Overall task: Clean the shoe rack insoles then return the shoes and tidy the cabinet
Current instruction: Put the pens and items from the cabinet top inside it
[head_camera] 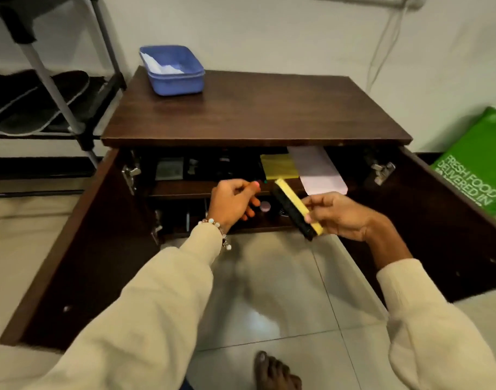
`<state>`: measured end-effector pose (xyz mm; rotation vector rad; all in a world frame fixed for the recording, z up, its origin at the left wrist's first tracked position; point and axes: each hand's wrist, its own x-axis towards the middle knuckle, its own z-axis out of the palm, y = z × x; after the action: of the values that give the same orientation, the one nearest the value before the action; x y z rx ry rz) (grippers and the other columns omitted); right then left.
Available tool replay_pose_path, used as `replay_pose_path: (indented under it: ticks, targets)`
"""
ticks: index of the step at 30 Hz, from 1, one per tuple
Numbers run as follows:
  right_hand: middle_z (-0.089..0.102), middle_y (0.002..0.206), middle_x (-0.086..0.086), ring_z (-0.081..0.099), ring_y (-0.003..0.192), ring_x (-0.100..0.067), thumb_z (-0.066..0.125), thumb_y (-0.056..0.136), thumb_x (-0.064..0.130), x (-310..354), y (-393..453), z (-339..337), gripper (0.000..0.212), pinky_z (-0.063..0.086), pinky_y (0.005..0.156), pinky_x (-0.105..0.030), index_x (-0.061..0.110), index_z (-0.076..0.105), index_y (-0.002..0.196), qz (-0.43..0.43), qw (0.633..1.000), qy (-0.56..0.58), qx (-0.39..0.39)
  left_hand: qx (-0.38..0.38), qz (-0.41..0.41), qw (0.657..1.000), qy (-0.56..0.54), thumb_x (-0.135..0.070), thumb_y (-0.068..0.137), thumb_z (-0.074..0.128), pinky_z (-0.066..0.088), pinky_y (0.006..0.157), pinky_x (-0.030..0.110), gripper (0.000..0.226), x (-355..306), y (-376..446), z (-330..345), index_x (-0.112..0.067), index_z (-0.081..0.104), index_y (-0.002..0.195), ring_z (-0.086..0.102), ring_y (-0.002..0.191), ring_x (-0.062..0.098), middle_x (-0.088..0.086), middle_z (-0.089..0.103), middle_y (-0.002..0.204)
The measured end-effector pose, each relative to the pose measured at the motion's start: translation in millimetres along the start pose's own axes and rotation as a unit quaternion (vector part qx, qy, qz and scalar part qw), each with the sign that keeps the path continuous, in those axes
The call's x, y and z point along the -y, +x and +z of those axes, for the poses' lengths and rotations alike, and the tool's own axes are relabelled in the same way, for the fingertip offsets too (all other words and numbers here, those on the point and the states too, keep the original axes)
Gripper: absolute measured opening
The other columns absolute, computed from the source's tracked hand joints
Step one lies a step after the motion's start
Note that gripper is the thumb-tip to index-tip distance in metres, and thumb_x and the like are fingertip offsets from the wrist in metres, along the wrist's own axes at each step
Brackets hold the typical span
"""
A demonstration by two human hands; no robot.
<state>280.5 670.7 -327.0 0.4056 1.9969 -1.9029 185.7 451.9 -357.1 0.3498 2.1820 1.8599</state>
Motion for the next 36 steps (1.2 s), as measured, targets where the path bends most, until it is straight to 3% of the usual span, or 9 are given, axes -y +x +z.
replay_pose_path:
  ticks: [6, 9, 11, 13, 16, 19, 22, 27, 36]
  targets:
    - [0.065, 0.091, -0.016, 0.066, 0.08, -0.027, 0.067, 0.08, -0.002, -90.2, 18.0, -2.5, 0.032, 0.059, 0.07, -0.043, -0.001, 0.059, 0.111, 0.147, 0.98, -0.033, -0.133, 0.099, -0.263, 0.958, -0.047, -0.008, 0.098, 0.048, 0.048, 0.056, 0.028, 0.015, 69.7, -8.8, 75.9, -0.013, 0.057, 0.087, 0.055, 0.06, 0.018, 0.007, 0.064, 0.085]
    - [0.064, 0.084, -0.016, 0.065, 0.068, -0.025, 0.068, 0.08, 0.002, -113.7, 39.7, -12.3, 0.03, 0.059, 0.067, -0.043, -0.006, 0.058, 0.108, 0.154, 0.96, -0.046, -0.229, 0.125, -0.296, 0.946, -0.037, -0.006, 0.096, 0.043, 0.045, 0.06, 0.027, 0.022, 94.7, -5.6, 112.4, -0.02, 0.056, 0.087, 0.054, 0.073, 0.018, 0.005, 0.061, 0.098]
    - [0.062, 0.09, -0.015, 0.063, 0.067, -0.025, 0.07, 0.08, 0.005, -126.5, 58.2, -28.2, 0.032, 0.059, 0.064, -0.044, -0.003, 0.056, 0.107, 0.154, 0.936, -0.053, -0.312, 0.145, -0.299, 0.943, -0.025, -0.008, 0.096, 0.045, 0.045, 0.061, 0.027, 0.022, 107.6, 2.2, 135.7, -0.019, 0.057, 0.11, 0.052, 0.082, 0.019, 0.005, 0.058, 0.102]
    - [0.06, 0.101, -0.015, 0.064, 0.077, -0.029, 0.072, 0.08, 0.012, -134.8, 75.1, -45.9, 0.035, 0.059, 0.07, -0.047, 0.003, 0.055, 0.11, 0.149, 0.897, -0.102, -0.403, 0.158, -0.291, 0.944, -0.008, -0.008, 0.093, 0.048, 0.046, 0.063, 0.028, 0.033, 118.3, 14.1, 151.3, -0.017, 0.054, 0.125, 0.052, 0.088, 0.018, 0.005, 0.059, 0.104]
    - [0.057, 0.116, -0.019, 0.059, 0.102, -0.039, 0.067, 0.084, 0.02, -142.4, 101.2, -72.8, 0.033, 0.053, 0.084, -0.043, 0.006, 0.056, 0.112, 0.155, 0.829, -0.264, -0.469, 0.139, -0.272, 0.952, 0.007, -0.005, 0.09, 0.049, 0.048, 0.064, 0.028, 0.035, 131.6, 39.0, 171.1, -0.018, 0.058, 0.122, 0.056, 0.097, 0.018, 0.004, 0.063, 0.113]
    - [0.059, 0.115, -0.018, 0.056, 0.106, -0.039, 0.065, 0.084, 0.021, -145.1, 124.6, -89.4, 0.03, 0.048, 0.083, -0.041, 0.009, 0.059, 0.111, 0.144, 0.791, -0.334, -0.492, 0.103, -0.241, 0.965, 0.026, -0.003, 0.092, 0.047, 0.046, 0.049, 0.021, 0.038, 138.1, 65.1, 180.8, -0.014, 0.057, 0.127, 0.054, 0.078, 0.01, 0.002, 0.064, 0.11]
    - [0.063, 0.111, -0.019, 0.059, 0.102, -0.041, 0.064, 0.087, 0.017, -146.5, 146.8, -94.1, 0.023, 0.05, 0.08, -0.041, 0.007, 0.062, 0.107, 0.115, 0.767, -0.418, -0.473, 0.08, -0.217, 0.972, 0.032, 0.0, 0.094, 0.047, 0.039, 0.035, 0.009, 0.033, 147.9, 86.8, 185.4, -0.005, 0.058, 0.125, 0.055, 0.084, 0.015, 0.01, 0.064, 0.119]
    - [0.064, 0.111, -0.022, 0.06, 0.104, -0.042, 0.056, 0.091, 0.011, -149.8, 173.5, -98.7, 0.021, 0.05, 0.08, -0.043, 0.004, 0.065, 0.108, 0.082, 0.75, -0.494, -0.433, 0.057, -0.22, 0.973, 0.031, -0.003, 0.092, 0.051, 0.039, 0.036, 0.011, 0.027, 166.1, 100.6, 186.5, -0.011, 0.064, 0.114, 0.057, 0.06, 0.012, 0.003, 0.066, 0.094]
    - [0.065, 0.106, -0.025, 0.061, 0.102, -0.044, 0.041, 0.089, -0.004, -155.4, 190.5, -103.5, 0.027, 0.049, 0.082, -0.046, -0.004, 0.063, 0.105, 0.031, 0.722, -0.552, -0.417, 0.043, -0.208, 0.977, 0.01, -0.001, 0.094, 0.051, 0.039, 0.038, 0.008, 0.025, 173.1, 107.4, 184.6, -0.007, 0.064, 0.114, 0.058, 0.067, 0.013, 0.009, 0.067, 0.105]
